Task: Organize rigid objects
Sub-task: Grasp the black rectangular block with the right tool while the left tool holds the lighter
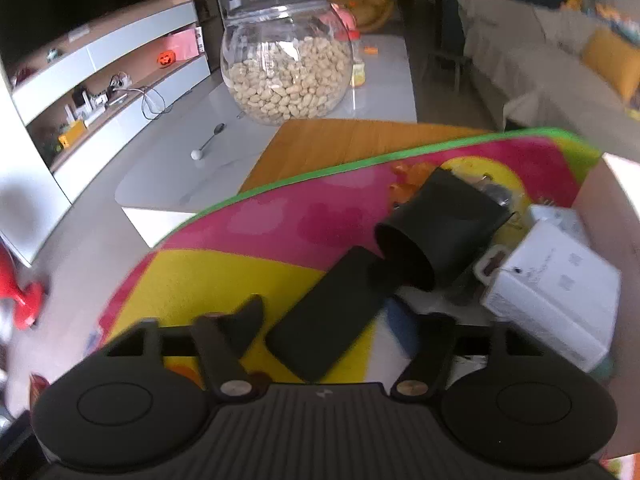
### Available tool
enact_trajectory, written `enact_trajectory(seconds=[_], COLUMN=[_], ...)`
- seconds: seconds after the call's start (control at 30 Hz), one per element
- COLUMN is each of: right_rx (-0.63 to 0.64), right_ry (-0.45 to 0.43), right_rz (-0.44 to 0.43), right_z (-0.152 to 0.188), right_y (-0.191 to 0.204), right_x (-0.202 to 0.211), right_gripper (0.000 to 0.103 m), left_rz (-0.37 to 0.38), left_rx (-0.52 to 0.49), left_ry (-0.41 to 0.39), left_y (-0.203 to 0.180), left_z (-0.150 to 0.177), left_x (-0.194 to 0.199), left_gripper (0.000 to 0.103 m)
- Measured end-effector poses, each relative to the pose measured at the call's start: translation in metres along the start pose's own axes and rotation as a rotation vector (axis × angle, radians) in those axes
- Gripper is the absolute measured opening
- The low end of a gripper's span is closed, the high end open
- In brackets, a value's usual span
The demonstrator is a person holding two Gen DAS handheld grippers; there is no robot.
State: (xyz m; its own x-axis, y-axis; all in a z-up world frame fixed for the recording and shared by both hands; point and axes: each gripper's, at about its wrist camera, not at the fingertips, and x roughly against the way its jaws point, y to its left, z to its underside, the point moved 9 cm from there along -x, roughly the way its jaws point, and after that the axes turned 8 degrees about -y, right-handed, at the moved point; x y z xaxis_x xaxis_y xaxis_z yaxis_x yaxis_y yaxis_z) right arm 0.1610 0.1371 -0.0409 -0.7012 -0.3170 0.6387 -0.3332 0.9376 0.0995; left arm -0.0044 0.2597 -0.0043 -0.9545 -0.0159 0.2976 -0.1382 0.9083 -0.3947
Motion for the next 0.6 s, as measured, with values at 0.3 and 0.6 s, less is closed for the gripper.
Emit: enact_trajectory(seconds=[0.3,0.6], right_rx=[0.173,0.245], right_ry=[0.062,-0.058], right_rz=[-0.167,-0.156], right_z=[0.042,0.086], right_y=[-0.015,-0.081], right_x=[0.062,0.166], right_gripper=[0.038,0.038], left_rz=[0.144,0.300], left_rx=[0.064,0.088], left_ry=[0.080,0.181], left_y=[-0.030,-0.085], left_z=[0.018,0.032], left_x=[-0.003,-0.009], left_gripper=[0.026,0.026])
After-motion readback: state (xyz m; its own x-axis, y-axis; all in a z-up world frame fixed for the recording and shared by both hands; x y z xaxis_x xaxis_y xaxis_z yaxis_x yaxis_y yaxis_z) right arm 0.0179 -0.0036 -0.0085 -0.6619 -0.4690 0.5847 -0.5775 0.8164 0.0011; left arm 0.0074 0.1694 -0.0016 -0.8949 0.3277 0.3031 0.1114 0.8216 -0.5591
